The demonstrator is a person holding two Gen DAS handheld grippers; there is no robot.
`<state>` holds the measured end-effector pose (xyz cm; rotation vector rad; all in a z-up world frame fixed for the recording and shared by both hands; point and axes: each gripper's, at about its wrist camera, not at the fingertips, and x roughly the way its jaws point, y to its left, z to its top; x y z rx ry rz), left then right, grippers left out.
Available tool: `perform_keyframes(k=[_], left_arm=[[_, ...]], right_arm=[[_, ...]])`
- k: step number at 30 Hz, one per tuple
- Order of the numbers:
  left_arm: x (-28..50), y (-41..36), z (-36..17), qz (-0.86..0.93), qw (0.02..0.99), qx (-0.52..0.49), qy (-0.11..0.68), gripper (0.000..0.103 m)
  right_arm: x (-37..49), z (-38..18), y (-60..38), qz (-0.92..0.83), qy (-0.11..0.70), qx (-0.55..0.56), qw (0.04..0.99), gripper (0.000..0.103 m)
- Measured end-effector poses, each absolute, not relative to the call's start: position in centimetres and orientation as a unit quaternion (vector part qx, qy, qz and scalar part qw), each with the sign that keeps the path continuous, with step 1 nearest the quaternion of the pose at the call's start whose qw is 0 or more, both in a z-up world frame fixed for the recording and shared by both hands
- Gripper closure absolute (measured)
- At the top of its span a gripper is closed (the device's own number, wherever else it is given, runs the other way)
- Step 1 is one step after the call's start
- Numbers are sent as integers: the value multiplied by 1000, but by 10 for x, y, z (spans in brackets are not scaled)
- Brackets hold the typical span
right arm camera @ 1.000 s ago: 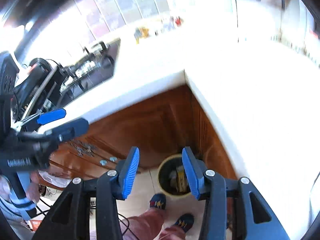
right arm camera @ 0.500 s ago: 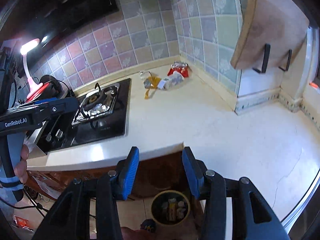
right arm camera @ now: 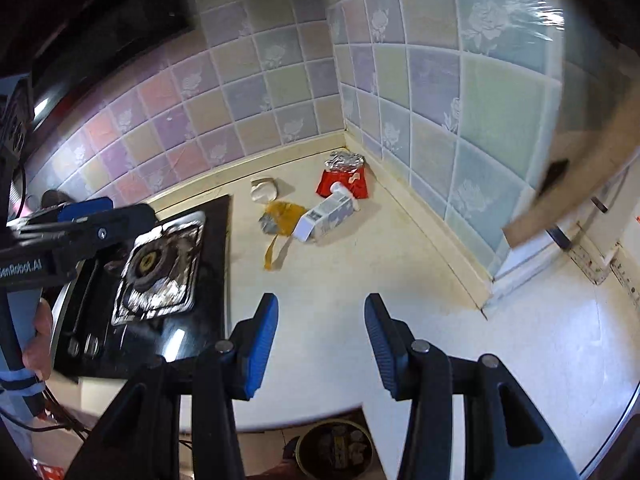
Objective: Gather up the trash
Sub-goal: 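Raise both empty tools back toward the counter trash, then grasp the white-and-blue carton with the right tool while the left tool grasps the yellow snack bag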
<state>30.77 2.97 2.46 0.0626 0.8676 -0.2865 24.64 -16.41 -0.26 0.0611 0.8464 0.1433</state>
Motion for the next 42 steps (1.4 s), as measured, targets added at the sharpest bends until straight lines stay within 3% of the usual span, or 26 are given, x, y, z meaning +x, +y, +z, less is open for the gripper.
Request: perform_keyframes(k=[8, 14, 20, 24, 28, 31, 33, 36, 42], left_arm=[[452, 43, -41, -155, 849, 4, 505, 4], [522, 49, -110, -146, 800, -17, 581, 10], [553, 42, -153, -148, 773, -32, 617, 10], [566, 37, -173, -148, 760, -49, 631, 23], [572, 35, -189, -153, 749, -61, 642, 27], [572, 32, -198, -160, 742, -66, 648, 41], [571, 31, -199, -159, 748, -64, 642, 62], [569, 32, -202, -158, 746, -71, 642, 85], [557, 39, -194, -135, 763, -58, 629, 93]], right_arm=[[380, -39, -151, 40, 462, 79, 882, 58], [450, -81, -145, 17, 504, 121, 855, 58], [486, -114, -148, 1, 530, 163, 832, 58], [498, -128, -150, -11, 541, 183, 821, 58], [508, -142, -154, -15, 552, 208, 807, 58], [513, -150, -154, -15, 559, 211, 802, 58], [516, -153, -150, -10, 564, 211, 799, 58], [519, -154, -144, -10, 565, 202, 800, 57], [526, -152, -128, -21, 568, 175, 804, 56]])
